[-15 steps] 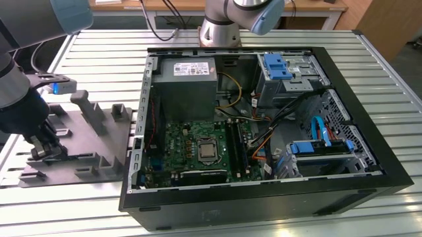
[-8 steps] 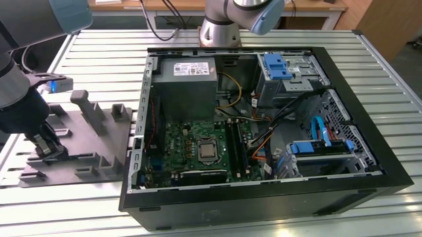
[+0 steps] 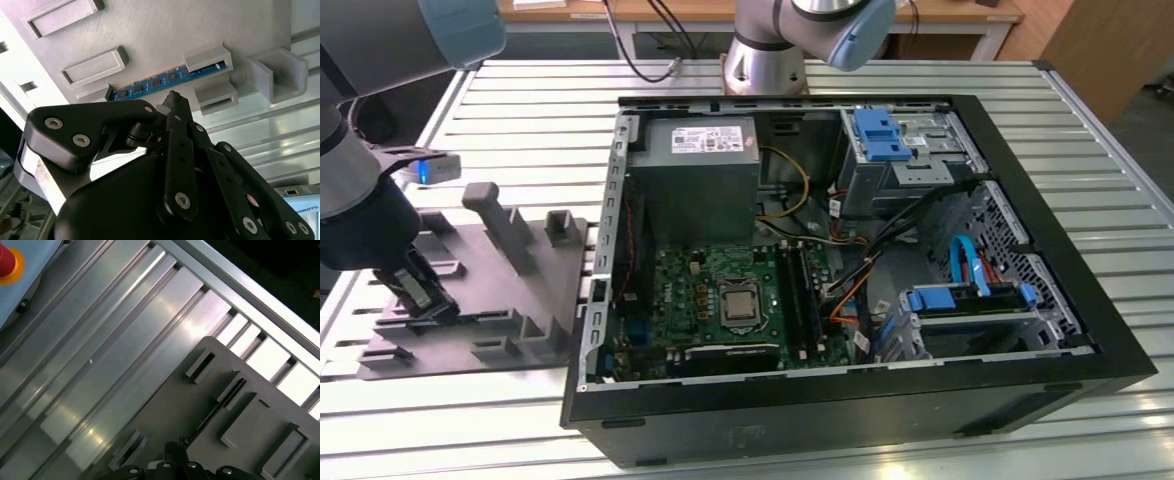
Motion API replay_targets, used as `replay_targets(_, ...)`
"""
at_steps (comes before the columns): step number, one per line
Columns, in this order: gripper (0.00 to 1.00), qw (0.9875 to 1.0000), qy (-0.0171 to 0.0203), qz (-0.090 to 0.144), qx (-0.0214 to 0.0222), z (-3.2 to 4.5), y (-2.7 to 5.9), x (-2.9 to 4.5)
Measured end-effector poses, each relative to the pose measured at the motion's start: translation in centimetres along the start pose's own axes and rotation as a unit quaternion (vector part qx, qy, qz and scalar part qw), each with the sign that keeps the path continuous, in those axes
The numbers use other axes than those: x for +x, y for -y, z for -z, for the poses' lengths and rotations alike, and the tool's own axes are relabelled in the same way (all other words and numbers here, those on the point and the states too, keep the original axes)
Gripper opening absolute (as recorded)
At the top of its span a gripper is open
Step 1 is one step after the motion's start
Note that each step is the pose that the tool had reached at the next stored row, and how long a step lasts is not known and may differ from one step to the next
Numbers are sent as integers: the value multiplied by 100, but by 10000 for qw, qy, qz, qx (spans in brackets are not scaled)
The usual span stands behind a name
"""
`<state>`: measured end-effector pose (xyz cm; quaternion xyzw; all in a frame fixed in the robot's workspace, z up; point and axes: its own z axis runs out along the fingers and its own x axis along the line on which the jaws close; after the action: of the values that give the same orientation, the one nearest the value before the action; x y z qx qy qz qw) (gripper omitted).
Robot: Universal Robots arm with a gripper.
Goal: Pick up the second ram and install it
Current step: 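Pick up the second ram and move it above second insertion slot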
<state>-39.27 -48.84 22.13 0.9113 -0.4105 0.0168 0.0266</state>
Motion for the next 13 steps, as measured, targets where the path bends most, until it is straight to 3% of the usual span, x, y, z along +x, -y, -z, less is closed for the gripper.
replay_targets(7, 10, 9988, -17, 482, 25, 0, 0, 0)
replay_targets(13, 10, 9960, -31, 891, 47, -1, 0, 0)
